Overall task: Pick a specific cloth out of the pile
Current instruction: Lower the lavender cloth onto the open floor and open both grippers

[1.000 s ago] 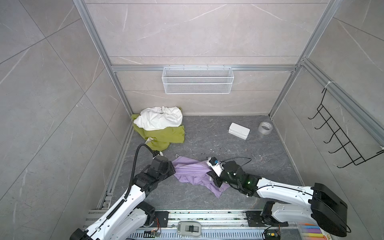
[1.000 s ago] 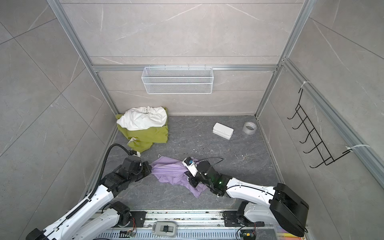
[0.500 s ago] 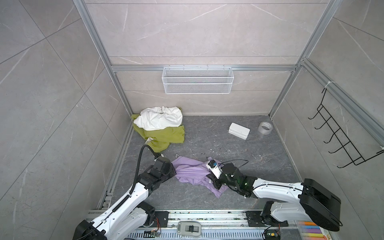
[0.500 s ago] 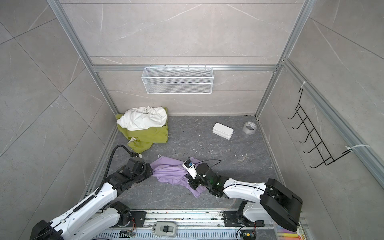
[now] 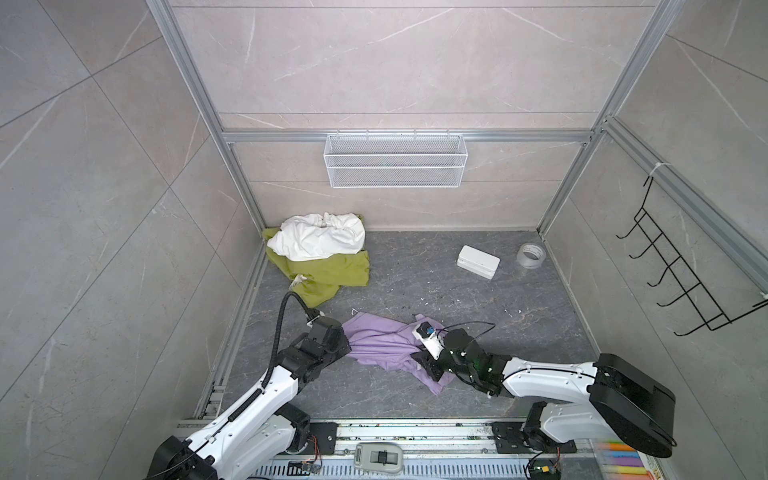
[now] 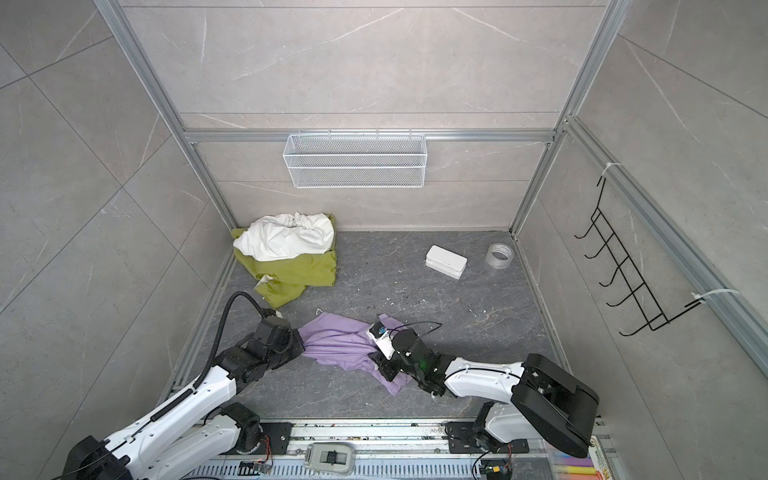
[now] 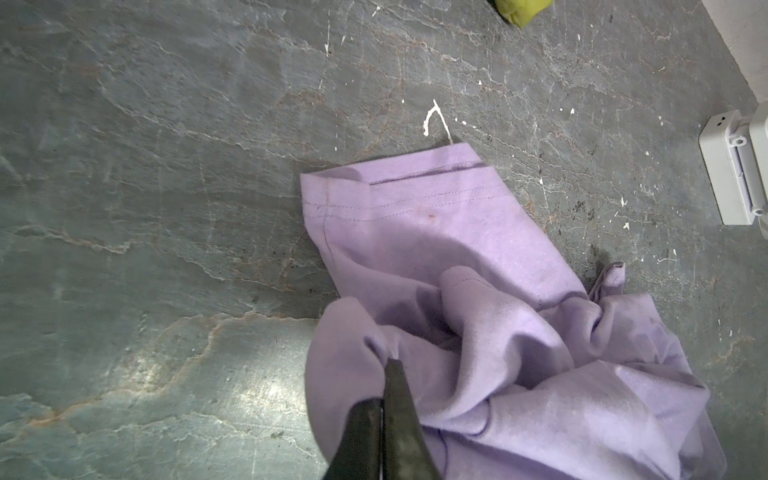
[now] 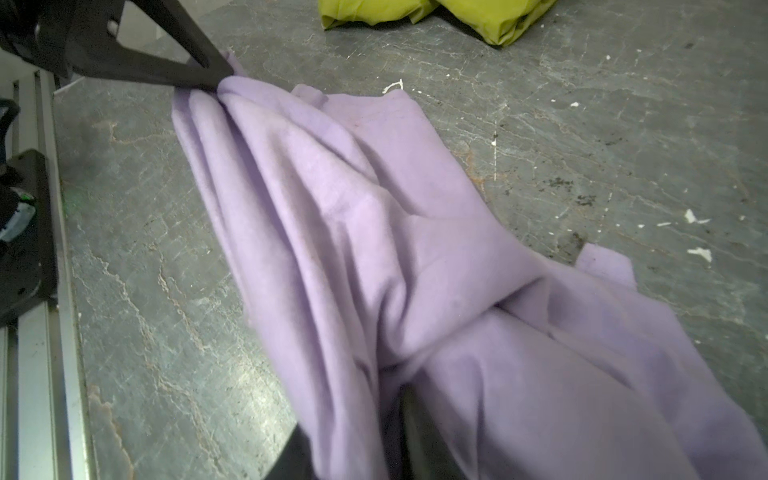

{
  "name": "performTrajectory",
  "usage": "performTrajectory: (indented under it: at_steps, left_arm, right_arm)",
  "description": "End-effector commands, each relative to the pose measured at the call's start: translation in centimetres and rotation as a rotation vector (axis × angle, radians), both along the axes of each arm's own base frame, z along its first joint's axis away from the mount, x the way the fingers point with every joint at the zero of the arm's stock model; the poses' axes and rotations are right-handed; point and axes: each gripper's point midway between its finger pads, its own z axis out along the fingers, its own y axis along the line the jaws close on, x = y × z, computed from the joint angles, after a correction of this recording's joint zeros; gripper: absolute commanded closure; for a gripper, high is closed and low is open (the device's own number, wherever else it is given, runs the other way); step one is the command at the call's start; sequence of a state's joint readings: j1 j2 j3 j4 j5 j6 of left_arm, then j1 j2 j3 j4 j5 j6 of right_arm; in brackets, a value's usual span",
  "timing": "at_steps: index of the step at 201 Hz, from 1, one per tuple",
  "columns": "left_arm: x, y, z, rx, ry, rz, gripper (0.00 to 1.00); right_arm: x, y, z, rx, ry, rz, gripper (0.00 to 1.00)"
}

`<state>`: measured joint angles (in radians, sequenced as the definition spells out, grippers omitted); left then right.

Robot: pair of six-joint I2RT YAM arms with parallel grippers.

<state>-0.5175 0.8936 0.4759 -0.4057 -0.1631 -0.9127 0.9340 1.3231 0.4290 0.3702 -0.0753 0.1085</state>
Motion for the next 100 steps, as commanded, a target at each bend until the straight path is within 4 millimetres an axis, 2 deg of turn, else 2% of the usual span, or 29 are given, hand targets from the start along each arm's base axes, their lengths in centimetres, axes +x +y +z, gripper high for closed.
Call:
performTrajectory:
  at_steps: [1, 19, 64, 76, 100]
  left_arm:
    - [0.4, 1.0, 1.1, 0.051, -0.036, 0.028, 0.9]
    - [0.5, 1.3, 2.2, 0.07, -0.057, 0.021, 0.81]
    - [0.9, 2.6, 6.5, 0.149, -0.155, 0.004, 0.54]
    - [1.1, 3.0, 7.8, 0.182, -0.189, -0.001, 0.45]
    - [1.7, 4.0, 10.1, 0.261, -0.255, -0.006, 0.23]
  right_arm:
    - [-0.3, -0.5, 1.0, -0.005, 0.014, 0.0, 0.56]
    - [-0.7, -0.7, 2.6, 0.011, 0.02, 0.003, 0.46]
    - [-0.9, -2.8, 8.7, 0.033, -0.104, -0.016, 0.34]
    - [-0.4, -3.6, 10.2, -0.016, -0.173, -0.027, 0.32]
    - [2.3, -5.7, 12.1, -0.109, -0.325, -0.119, 0.28]
